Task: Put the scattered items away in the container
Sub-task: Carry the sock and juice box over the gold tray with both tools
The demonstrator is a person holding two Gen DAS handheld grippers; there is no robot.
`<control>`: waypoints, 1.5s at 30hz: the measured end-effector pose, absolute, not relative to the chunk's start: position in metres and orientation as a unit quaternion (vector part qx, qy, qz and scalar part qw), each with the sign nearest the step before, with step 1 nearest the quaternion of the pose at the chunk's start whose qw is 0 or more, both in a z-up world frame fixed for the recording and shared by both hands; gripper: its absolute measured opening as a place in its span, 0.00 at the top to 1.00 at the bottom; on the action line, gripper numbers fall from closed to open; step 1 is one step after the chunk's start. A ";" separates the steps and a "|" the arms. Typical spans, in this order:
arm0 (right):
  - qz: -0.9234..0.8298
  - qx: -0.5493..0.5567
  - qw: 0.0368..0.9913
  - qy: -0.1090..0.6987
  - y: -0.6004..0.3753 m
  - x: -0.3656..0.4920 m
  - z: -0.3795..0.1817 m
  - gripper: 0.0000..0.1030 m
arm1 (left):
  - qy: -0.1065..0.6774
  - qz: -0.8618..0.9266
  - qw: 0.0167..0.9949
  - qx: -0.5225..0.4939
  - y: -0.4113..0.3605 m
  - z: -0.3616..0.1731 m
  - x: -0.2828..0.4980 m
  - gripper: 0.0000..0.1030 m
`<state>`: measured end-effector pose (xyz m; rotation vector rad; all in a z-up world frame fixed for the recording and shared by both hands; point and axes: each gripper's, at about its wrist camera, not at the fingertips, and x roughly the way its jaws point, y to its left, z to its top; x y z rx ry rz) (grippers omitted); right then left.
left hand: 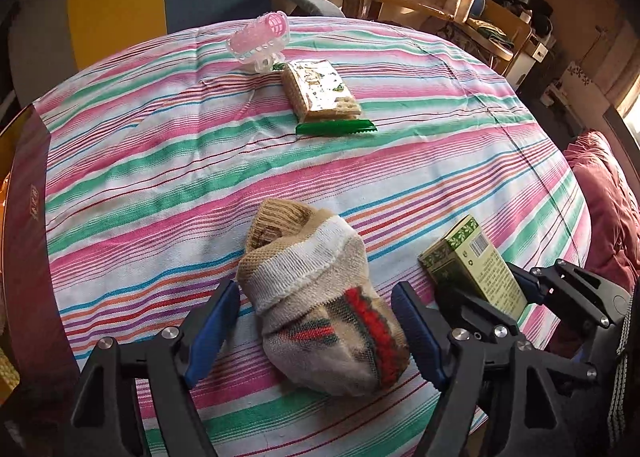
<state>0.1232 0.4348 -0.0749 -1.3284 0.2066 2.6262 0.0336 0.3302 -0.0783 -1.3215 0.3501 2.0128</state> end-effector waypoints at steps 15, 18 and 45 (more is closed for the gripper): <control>0.880 -0.438 0.110 0.150 0.427 0.128 -0.072 0.70 | 0.094 0.796 0.353 -0.482 0.272 -0.053 0.030 0.61; 0.880 -0.438 0.098 0.155 0.417 0.123 -0.069 0.70 | 0.083 0.807 0.348 -0.469 0.256 -0.041 0.029 0.61; 0.913 -0.390 -0.108 0.049 0.231 -0.007 0.006 0.70 | -0.014 0.876 0.190 -0.443 0.083 -0.002 -0.128 0.60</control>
